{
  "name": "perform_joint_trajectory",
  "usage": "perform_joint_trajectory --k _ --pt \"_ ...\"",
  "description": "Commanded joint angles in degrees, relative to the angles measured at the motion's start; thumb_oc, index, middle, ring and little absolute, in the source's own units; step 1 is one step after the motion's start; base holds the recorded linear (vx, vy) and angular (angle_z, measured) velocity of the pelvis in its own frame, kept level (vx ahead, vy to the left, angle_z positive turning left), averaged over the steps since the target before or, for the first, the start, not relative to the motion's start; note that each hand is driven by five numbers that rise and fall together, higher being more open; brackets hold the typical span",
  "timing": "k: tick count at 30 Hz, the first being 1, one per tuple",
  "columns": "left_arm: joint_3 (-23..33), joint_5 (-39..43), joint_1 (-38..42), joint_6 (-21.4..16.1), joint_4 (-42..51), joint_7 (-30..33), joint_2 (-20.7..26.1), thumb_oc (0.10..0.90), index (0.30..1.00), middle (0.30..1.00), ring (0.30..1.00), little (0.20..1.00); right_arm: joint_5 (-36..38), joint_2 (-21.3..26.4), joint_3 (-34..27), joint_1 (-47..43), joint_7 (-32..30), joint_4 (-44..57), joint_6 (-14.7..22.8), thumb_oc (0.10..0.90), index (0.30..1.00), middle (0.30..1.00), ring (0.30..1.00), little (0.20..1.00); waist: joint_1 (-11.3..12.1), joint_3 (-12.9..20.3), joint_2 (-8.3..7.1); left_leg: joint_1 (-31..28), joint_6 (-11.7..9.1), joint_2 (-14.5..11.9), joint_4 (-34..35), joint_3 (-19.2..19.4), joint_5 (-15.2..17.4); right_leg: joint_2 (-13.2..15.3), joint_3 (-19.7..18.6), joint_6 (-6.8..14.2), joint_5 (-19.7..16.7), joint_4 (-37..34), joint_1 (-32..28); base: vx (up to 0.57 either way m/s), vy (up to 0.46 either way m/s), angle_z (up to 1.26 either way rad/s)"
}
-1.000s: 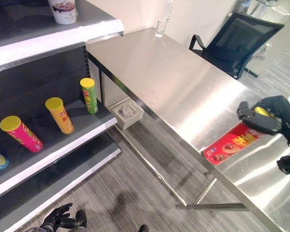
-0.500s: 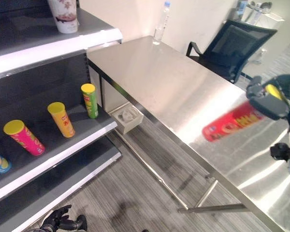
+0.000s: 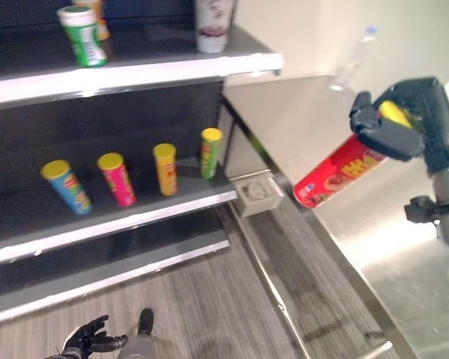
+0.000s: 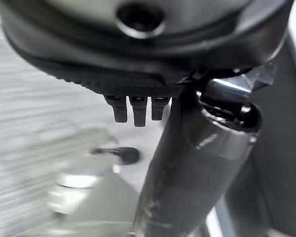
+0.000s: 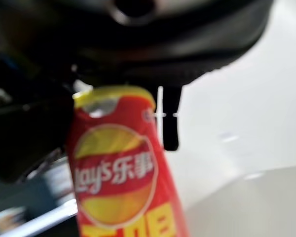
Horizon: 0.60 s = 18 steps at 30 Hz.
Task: Put the goods on the table back onto the shelves and tidy them up.
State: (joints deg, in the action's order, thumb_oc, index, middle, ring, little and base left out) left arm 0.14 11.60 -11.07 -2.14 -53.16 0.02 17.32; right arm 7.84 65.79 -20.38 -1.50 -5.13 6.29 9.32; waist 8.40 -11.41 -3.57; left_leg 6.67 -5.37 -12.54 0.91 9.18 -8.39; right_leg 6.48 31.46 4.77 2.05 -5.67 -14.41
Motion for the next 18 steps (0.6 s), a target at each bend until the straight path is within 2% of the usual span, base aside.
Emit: perform_joint_trajectory --k 1,4,6,7,8,9,10,11,12,13,15,16,17,18 --pt "0.5 1.6 3.6 -3.6 3.8 1.4 3.1 0.8 0.9 0.9 0.9 0.9 0.7 3.9 -4.4 -9.5 -2.9 2.2 3.5 0.4 0.3 0.3 0.3 0.3 -3.4 2.4 -3.55 -6.5 -6.1 -6.4 -6.4 -0.9 6.1 2.1 -1.7 0.8 3.5 2.0 4.5 -0.18 0.253 0.15" --pt "0.8 1.1 3.9 -4.1 4.2 1.6 3.6 0.8 0.9 0.9 0.9 0.9 0.6 4.1 -3.8 -9.5 -1.9 1.9 3.2 0.4 0.3 0.3 0.3 0.3 -4.6 3.5 -2.6 -10.1 -7.3 -6.8 -9.3 -2.8 8.8 4.3 -1.8 2.0 1.2 2.3 6.0 -0.1 0.299 0.52" --pt "0.6 0.8 3.8 -3.9 5.0 1.3 3.4 0.8 0.9 0.9 0.9 0.9 0.2 4.4 -5.1 -8.0 -1.0 3.0 2.3 0.4 0.3 0.3 0.3 0.3 -6.2 4.5 -1.61 -12.7 -6.6 -5.6 -6.0 -1.6 10.7 6.2 -1.5 3.4 -0.5 2.7 6.6 -0.06 0.464 0.55" --pt "0.2 -0.4 4.3 -3.9 4.9 0.8 3.7 0.8 0.9 0.9 0.9 0.9 -0.4 3.2 -6.7 -6.3 -0.9 4.0 2.2 0.4 0.3 0.3 0.3 0.3 -7.1 5.7 -0.83 -14.0 -5.7 -3.2 -0.9 0.5 11.7 8.4 -1.4 5.2 -3.2 3.1 8.1 -0.1 0.551 0.3" --pt "0.0 -0.7 4.6 -3.9 4.9 0.9 4.0 0.8 0.9 0.9 0.9 0.9 -0.6 2.7 -7.0 -6.2 -1.2 4.2 2.3 0.4 0.3 0.3 0.3 0.3 -7.2 5.9 -0.62 -14.4 -5.3 -1.7 1.0 0.9 12.2 9.6 -1.6 6.1 -4.5 3.1 8.9 -0.16 0.706 0.69" --pt "0.2 -1.3 4.9 -4.2 5.1 0.9 4.7 0.8 0.9 0.9 0.9 0.9 -1.9 1.7 -7.0 -6.1 -1.7 4.8 2.0 0.4 0.3 0.3 0.3 0.3 -7.0 5.8 -0.83 -14.7 -3.8 1.7 3.6 1.3 13.0 13.1 -1.9 8.3 -8.5 3.5 10.9 -0.16 0.526 0.42" --pt "0.3 -1.5 5.0 -4.1 5.0 1.0 4.9 0.8 0.9 0.9 0.9 0.9 -2.4 1.0 -6.1 -6.8 -1.9 5.3 1.9 0.4 0.3 0.3 0.3 0.3 -6.6 5.7 -1.1 -14.5 -2.8 3.5 3.8 1.5 13.6 14.6 -2.5 9.1 -9.4 3.5 11.9 -0.24 0.518 0.19" --pt "0.5 -2.0 5.1 -4.1 5.1 1.0 5.2 0.8 0.9 0.9 0.9 0.9 -3.0 0.7 -5.9 -7.2 -2.3 5.4 1.7 0.4 0.3 0.3 0.3 0.3 -6.6 5.2 -1.43 -13.9 -2.0 4.9 3.9 2.1 12.8 15.9 -1.8 8.7 -11.0 4.1 12.9 -0.32 0.461 -0.43" --pt "1.2 -1.9 5.8 -4.0 5.0 1.3 6.4 0.8 0.9 0.9 0.9 0.9 -3.3 -0.1 -5.0 -8.0 -2.3 6.5 1.5 0.4 0.3 0.3 0.3 0.3 -7.5 3.8 -1.45 -13.0 -0.5 6.3 4.1 1.6 12.1 15.3 -6.3 7.6 -8.8 9.3 15.2 -0.34 0.429 -0.24" --pt "1.6 -1.5 6.0 -4.1 5.2 1.4 6.8 0.8 0.9 0.9 0.9 0.9 -3.2 -0.2 -4.3 -8.8 -2.2 6.7 1.7 0.4 0.3 0.3 0.3 0.3 -7.4 3.6 -1.49 -12.3 0.1 6.8 4.1 1.5 11.7 13.4 -9.3 6.9 -6.2 12.0 15.8 -0.29 0.387 -0.05" --pt "2.6 -0.5 5.9 -4.1 5.2 1.6 7.2 0.8 0.9 0.9 0.9 0.9 -2.7 -0.3 -3.7 -9.9 -2.0 6.9 2.2 0.4 0.3 0.3 0.3 0.3 -7.2 3.4 -1.49 -11.1 1.1 7.3 4.1 1.1 10.3 9.1 -12.7 5.4 -1.4 18.3 16.5 -0.2 0.201 0.11" --pt "2.9 0.0 5.4 -4.0 5.4 1.7 7.4 0.8 0.9 0.9 0.9 0.9 -2.2 -0.2 -3.9 -9.9 -1.6 7.3 2.6 0.4 0.3 0.3 0.3 0.3 -6.9 3.4 -1.85 -10.1 1.6 7.9 4.1 0.0 9.4 3.8 -15.1 4.6 3.7 22.8 16.2 -0.2 0.123 0.08" --pt "3.2 0.6 4.9 -3.7 5.4 1.3 6.9 0.8 0.9 0.9 0.9 0.9 -2.0 0.2 -4.3 -9.3 -0.8 8.1 2.6 0.4 0.3 0.3 0.3 0.3 -6.5 3.7 -3.24 -9.6 1.6 9.3 3.9 -1.3 9.0 -0.3 -18.2 2.4 6.6 19.9 13.9 -0.14 0.052 0.14" --pt "3.3 0.9 4.4 -3.8 5.4 1.2 6.5 0.8 0.9 0.9 0.9 0.9 -2.0 0.5 -4.4 -8.9 -0.9 7.8 2.7 0.4 0.3 0.3 0.3 0.3 -6.1 4.2 -3.89 -9.5 1.4 9.9 3.9 -1.7 9.1 -1.5 -18.9 1.8 7.1 16.1 11.9 -0.06 -0.013 0.39"
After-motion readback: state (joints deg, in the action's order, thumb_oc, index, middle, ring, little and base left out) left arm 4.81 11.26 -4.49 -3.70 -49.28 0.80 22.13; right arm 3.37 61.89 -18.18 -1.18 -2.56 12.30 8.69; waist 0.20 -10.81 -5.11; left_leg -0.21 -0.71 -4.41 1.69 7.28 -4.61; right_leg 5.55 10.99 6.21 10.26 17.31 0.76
